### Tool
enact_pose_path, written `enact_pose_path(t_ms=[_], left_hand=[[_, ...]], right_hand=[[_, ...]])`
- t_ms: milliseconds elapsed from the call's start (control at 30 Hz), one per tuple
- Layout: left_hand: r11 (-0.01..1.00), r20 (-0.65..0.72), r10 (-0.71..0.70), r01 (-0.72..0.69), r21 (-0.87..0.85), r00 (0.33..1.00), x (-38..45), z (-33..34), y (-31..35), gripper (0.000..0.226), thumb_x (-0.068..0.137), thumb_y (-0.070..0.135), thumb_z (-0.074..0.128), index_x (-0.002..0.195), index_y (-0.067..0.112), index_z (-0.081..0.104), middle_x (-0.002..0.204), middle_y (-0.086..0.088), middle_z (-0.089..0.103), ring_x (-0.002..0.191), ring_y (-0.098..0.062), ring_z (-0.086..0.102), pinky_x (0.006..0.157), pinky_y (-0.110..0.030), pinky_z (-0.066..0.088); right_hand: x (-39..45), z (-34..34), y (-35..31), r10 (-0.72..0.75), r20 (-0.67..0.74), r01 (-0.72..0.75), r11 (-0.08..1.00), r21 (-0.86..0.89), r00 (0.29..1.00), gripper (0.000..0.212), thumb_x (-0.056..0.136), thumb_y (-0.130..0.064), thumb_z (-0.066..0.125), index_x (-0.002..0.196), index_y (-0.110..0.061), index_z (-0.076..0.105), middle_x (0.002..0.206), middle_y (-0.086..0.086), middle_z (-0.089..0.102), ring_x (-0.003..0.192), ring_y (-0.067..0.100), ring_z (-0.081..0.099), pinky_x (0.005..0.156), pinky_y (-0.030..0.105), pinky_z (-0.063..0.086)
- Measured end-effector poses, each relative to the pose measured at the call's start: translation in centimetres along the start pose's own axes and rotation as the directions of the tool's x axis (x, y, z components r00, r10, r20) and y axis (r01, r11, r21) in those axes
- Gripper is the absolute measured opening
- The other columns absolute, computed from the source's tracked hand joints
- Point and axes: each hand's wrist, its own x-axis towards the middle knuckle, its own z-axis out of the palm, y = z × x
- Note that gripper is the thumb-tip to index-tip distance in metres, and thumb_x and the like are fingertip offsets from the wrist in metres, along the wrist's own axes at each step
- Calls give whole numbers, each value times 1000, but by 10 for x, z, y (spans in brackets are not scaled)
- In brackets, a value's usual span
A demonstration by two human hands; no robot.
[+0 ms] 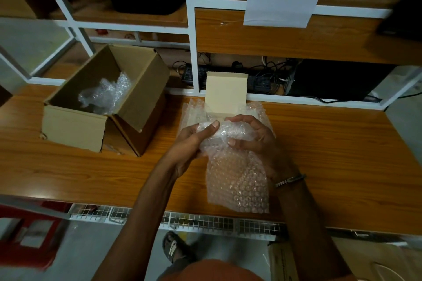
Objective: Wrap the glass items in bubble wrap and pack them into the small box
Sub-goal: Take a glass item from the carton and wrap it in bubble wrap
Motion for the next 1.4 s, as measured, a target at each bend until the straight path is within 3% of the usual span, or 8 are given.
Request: enact_pose_path(t_ms=[267,467,667,833,967,1067,1200,1400], left_hand=[[960,-5,274,-273,68,962,1,-6,-6,39,89,7,82,126,6,69,127,-6,74,118,-27,73,95,-51,64],[833,-16,478,-448,324,878,1,-2,-13,38,89,12,85,124,13,70,132,5,70,127,-7,65,98,-44,62],[980,-106,186,-176,98,977,-4,-11,-5,51,94,72,59,132,39,68,143,4,66,127,-24,68,102,-59,58],[998,31,-12,14,-63,999,-6,0,-10,51,102,59,60,139,25,68,131,-5,76,121,-28,74,106,-49,56],[993,-67,75,-81,-84,995,-3,-4,-16,42,98,38,74,126,7,75,120,-16,78,111,-35,75,92,-47,61],[993,-99,117,-119,-12,988,-1,-7,-24,37,94,41,79,123,18,75,123,-7,78,116,-31,74,100,-58,59],[958,-85,282,-276,76,956,0,-3,-30,29,97,30,77,125,22,73,132,-3,73,123,-30,70,97,-58,61],[713,1,609,-548,438,793,8,0,-35,30,95,13,80,123,11,69,130,2,70,130,-13,63,112,-38,51]], right_hand=[[3,-3,-7,-81,-12,78,985,-153,997,50,95,-20,77,141,-33,64,147,-18,58,133,-2,57,96,28,60],[7,-2,-2,-89,-50,77,977,-199,995,42,100,-32,71,140,-42,63,150,-23,54,144,7,49,113,41,51],[-2,-3,-5,-131,-42,125,985,-116,991,43,98,-17,72,139,-27,64,149,-16,56,132,-8,55,93,18,57],[-5,1,-2,-128,-25,123,982,-146,992,40,95,-17,74,134,-24,66,137,-23,63,124,-8,61,91,22,58],[-3,0,-2,-122,-15,115,963,-245,992,32,99,-17,72,131,-25,68,138,-15,65,127,-5,60,92,16,56],[-1,1,-4,-83,-49,71,972,-225,995,24,99,-27,72,124,-29,72,134,-17,67,126,8,64,93,32,61],[-3,4,-4,-83,-87,68,984,-162,993,30,99,-24,72,129,-27,70,135,-17,65,117,0,67,83,25,62],[2,6,4,-35,-142,19,994,-110,989,39,99,-30,74,136,-37,66,145,-18,58,131,4,60,94,28,59]])
